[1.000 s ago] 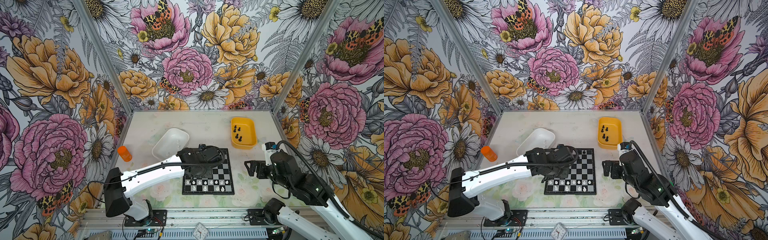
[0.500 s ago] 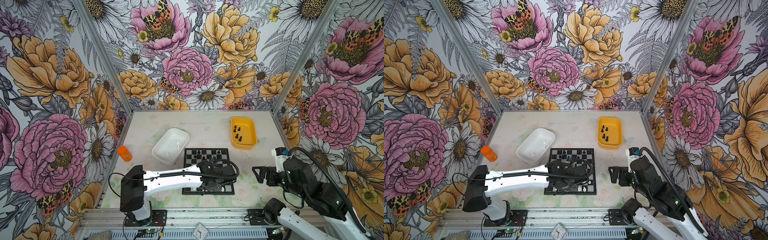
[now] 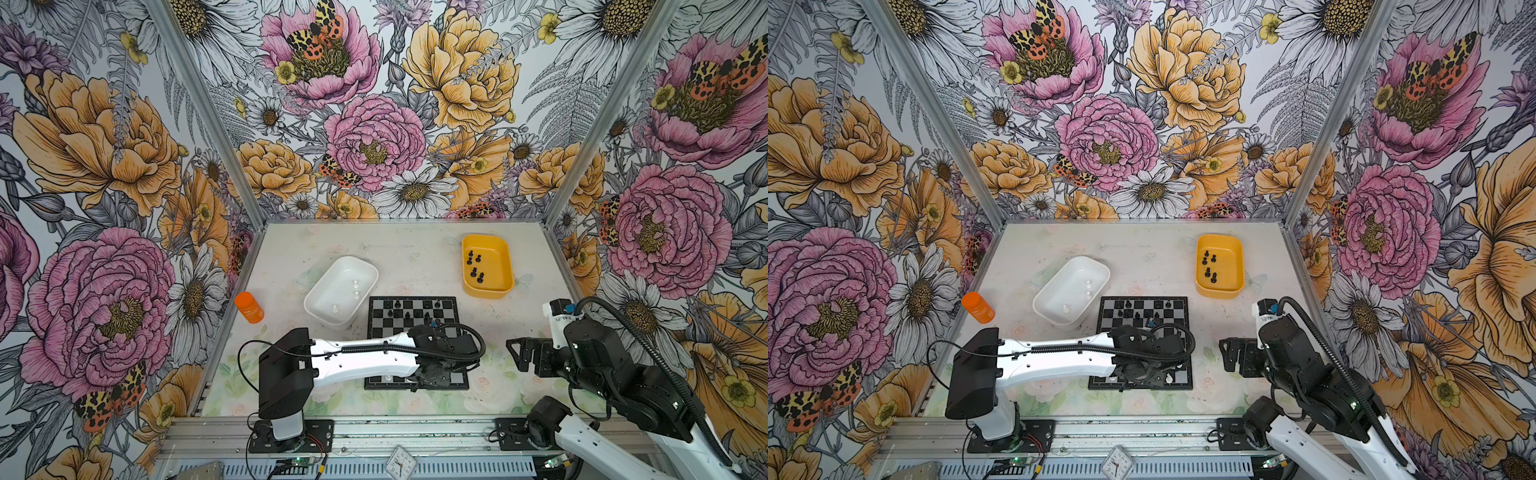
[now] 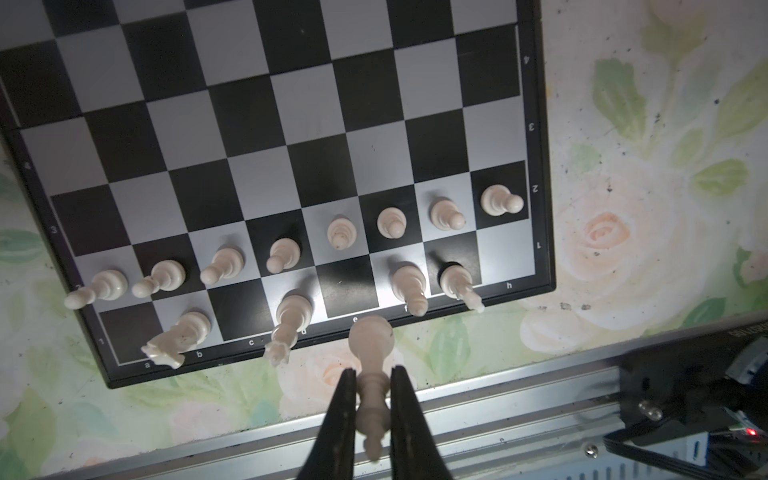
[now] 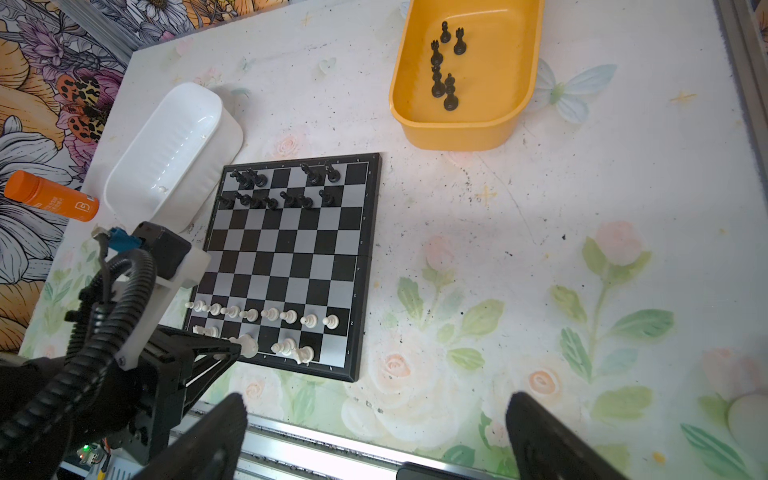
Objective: Set up the chess pieces on the board
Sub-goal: 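Carry the white piece over the board toward the row nearest the robot, then lower the white piece onto the back row nearest the robot and open the left gripper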
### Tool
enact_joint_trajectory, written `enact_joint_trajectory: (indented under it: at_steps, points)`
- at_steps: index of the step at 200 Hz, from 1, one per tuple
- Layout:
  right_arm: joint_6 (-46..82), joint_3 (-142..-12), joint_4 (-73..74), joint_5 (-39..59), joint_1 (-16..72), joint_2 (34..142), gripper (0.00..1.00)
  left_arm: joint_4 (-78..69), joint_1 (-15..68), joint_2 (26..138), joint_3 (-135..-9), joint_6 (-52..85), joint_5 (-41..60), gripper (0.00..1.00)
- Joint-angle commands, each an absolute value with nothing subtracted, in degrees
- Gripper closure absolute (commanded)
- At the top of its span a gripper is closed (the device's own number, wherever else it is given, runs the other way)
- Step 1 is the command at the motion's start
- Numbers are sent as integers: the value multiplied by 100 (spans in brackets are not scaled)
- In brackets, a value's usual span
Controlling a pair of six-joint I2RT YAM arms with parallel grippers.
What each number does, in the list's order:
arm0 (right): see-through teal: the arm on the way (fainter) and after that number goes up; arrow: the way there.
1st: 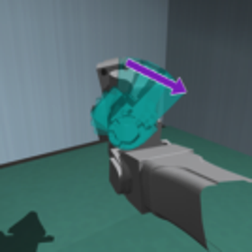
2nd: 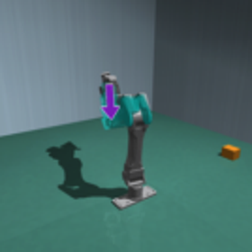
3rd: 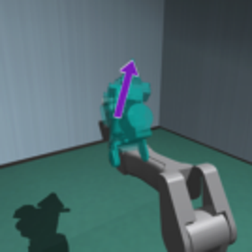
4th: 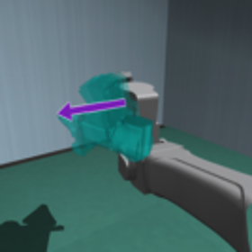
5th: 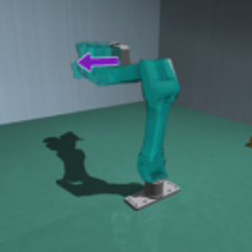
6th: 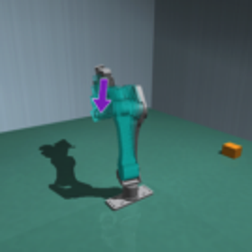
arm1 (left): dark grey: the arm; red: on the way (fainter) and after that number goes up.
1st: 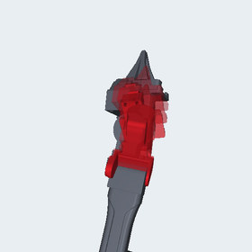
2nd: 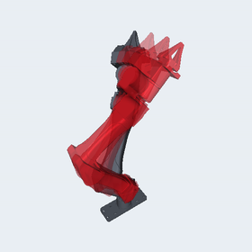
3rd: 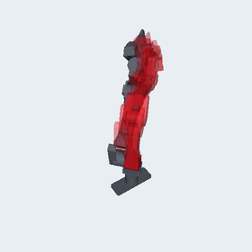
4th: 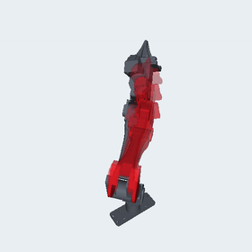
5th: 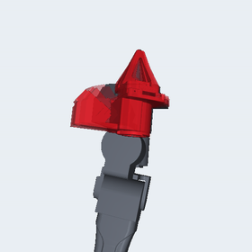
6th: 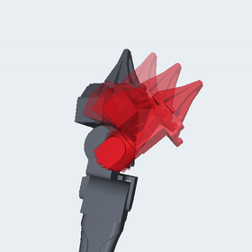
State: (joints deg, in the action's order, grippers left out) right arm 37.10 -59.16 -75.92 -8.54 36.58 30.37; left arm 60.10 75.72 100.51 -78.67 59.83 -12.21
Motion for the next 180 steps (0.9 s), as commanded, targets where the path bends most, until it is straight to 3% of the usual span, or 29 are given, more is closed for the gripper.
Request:
enact_joint_trajectory:
  at_steps: [1,180]
  points:
    - [3779,-6074,-7629,-870,3693,3045,1,5772,7507,10066,-7651,5889,-977,88]
    - [3841,-5977,-7700,-920,3694,2927,0,5511,7253,10301,-7575,5635,-849,88]
